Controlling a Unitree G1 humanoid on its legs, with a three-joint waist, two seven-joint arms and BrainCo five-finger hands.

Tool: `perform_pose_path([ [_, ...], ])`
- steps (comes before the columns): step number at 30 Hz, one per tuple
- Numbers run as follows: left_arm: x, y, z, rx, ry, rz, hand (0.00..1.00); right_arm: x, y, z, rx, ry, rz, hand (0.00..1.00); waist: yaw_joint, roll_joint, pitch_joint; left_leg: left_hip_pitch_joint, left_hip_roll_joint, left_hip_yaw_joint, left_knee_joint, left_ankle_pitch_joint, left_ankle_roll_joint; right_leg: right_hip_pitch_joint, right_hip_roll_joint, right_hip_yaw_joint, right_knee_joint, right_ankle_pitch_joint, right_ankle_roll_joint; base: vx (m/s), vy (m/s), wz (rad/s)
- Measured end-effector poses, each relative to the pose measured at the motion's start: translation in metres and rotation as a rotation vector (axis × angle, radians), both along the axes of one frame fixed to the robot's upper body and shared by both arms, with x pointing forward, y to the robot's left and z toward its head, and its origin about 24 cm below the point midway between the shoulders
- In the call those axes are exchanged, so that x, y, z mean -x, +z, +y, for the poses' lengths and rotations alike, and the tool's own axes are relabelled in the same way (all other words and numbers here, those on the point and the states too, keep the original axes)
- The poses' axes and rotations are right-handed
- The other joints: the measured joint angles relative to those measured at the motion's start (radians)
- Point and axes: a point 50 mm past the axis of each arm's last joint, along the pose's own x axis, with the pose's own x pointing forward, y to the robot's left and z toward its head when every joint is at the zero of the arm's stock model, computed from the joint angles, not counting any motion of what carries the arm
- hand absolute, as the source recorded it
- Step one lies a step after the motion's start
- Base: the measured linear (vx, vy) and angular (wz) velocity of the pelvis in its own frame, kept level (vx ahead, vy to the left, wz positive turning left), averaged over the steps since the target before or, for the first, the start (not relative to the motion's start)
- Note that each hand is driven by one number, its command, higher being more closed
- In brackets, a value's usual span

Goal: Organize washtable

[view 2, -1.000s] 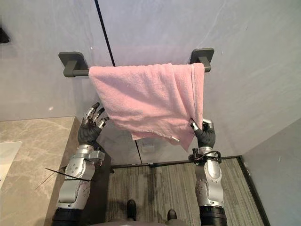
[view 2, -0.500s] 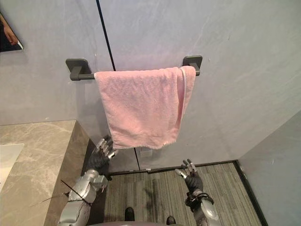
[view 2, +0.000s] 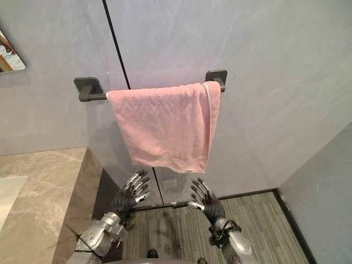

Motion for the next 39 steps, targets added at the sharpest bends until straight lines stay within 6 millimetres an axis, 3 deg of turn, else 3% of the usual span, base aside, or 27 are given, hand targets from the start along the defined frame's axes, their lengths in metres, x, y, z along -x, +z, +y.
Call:
perform_pose_path([
  [2,0.002,0.009,-0.002,0.050,-0.039,-0.031,0.00,-0.004,0.012,0.007,-0.045,0.029,-0.061,0.00,0.000,-0.001,-0.004,0.002,0.000,0.003,0.000,-0.001,-0.001,0.000,0.000,0.002,0.001,0.000,0.000,0.02,-0.003,-0.05],
  [4,-0.002,0.024,-0.017,0.223,-0.111,-0.066,0.00,-0.013,0.041,0.028,-0.178,0.119,-0.174,0.00,0.006,0.001,-0.011,0.004,0.000,0.009,0.000,-0.002,0.000,0.000,0.000,0.007,0.001,0.000,0.000,0.00,-0.001,-0.07],
  [5,-0.016,0.040,-0.034,0.345,-0.169,-0.126,0.00,-0.028,0.062,0.039,-0.236,0.135,-0.274,0.00,0.017,-0.001,-0.013,0.005,0.000,0.010,0.000,-0.002,-0.001,0.000,0.000,0.006,0.003,0.000,0.000,0.00,0.000,0.00],
  [6,-0.022,0.048,-0.037,0.371,-0.185,-0.164,0.00,-0.036,0.072,0.038,-0.237,0.127,-0.325,0.00,0.021,-0.002,-0.014,0.006,-0.001,0.010,0.000,-0.002,-0.001,-0.001,-0.001,0.006,0.005,0.000,0.000,0.00,0.000,0.00],
  [11,-0.037,0.064,-0.052,0.425,-0.228,-0.232,0.00,-0.057,0.092,0.044,-0.245,0.120,-0.409,0.00,0.022,-0.007,-0.018,-0.005,-0.005,0.009,0.000,-0.001,-0.001,-0.013,-0.001,0.005,0.007,0.000,0.001,0.00,0.002,0.01],
  [12,-0.058,0.064,-0.064,0.418,-0.220,-0.234,0.00,-0.079,0.096,0.042,-0.207,0.058,-0.415,0.00,0.023,-0.011,-0.019,-0.037,-0.004,0.002,0.000,0.003,-0.002,-0.043,-0.005,0.002,0.011,0.007,-0.001,-0.01,0.002,0.11],
  [16,-0.091,0.067,-0.081,0.378,-0.244,-0.246,0.00,-0.108,0.112,0.030,-0.179,-0.029,-0.452,0.00,0.023,-0.012,-0.002,-0.129,0.000,-0.015,0.000,0.027,0.010,-0.115,0.001,-0.006,0.004,0.033,-0.002,0.04,-0.013,0.10],
  [19,-0.120,0.064,-0.093,0.285,-0.211,-0.210,0.00,-0.127,0.143,0.020,-0.236,-0.107,-0.539,0.00,0.019,-0.011,0.029,-0.182,0.003,-0.016,0.005,0.049,0.017,-0.169,0.005,-0.004,0.006,0.045,-0.003,0.04,-0.004,-0.01],
  [21,-0.128,0.057,-0.101,0.244,-0.206,-0.169,0.00,-0.133,0.160,0.022,-0.279,-0.112,-0.594,0.00,0.013,-0.012,0.065,-0.188,0.005,-0.009,0.005,0.050,0.017,-0.181,0.007,0.002,0.015,0.046,-0.003,0.02,0.005,-0.09],
  [24,-0.137,0.053,-0.114,0.098,-0.144,-0.179,0.00,-0.130,0.168,0.031,-0.395,-0.106,-0.599,0.00,0.019,-0.015,0.077,-0.217,0.017,0.025,0.006,0.050,0.016,-0.233,0.016,0.028,0.032,0.045,-0.004,0.06,-0.019,-0.32],
  [25,-0.144,0.066,-0.121,0.011,-0.050,-0.258,0.00,-0.120,0.178,0.033,-0.462,-0.105,-0.650,0.00,0.022,-0.016,0.078,-0.219,0.030,0.044,0.000,0.048,0.013,-0.254,0.028,0.044,0.058,0.037,-0.014,0.02,-0.032,-0.30],
  [30,-0.150,0.064,-0.115,-0.018,0.114,-0.248,0.00,-0.108,0.175,0.030,-0.500,-0.142,-0.655,0.00,0.024,-0.018,0.079,-0.218,0.039,0.072,0.000,0.031,0.001,-0.267,0.034,0.052,0.068,0.036,-0.014,-0.01,-0.007,-0.15],
  [32,-0.158,0.067,-0.090,-0.008,0.285,-0.247,0.00,-0.099,0.165,0.025,-0.502,-0.170,-0.635,0.00,0.026,-0.020,0.079,-0.215,0.039,0.100,0.000,0.030,0.002,-0.277,0.034,0.076,0.072,0.036,-0.012,0.03,0.020,-0.24],
  [37,-0.153,0.060,-0.075,0.015,0.367,-0.229,0.00,-0.095,0.155,0.023,-0.494,-0.193,-0.608,0.00,0.025,-0.020,0.078,-0.204,0.039,0.102,0.002,0.035,0.007,-0.268,0.035,0.075,0.072,0.034,-0.011,0.05,-0.002,-0.02],
  [39,-0.144,0.054,-0.062,0.029,0.432,-0.222,0.00,-0.089,0.141,0.021,-0.498,-0.221,-0.559,0.00,0.025,-0.019,0.077,-0.175,0.040,0.095,0.000,0.033,0.004,-0.234,0.035,0.066,0.072,0.023,-0.015,0.07,-0.016,0.09],
])
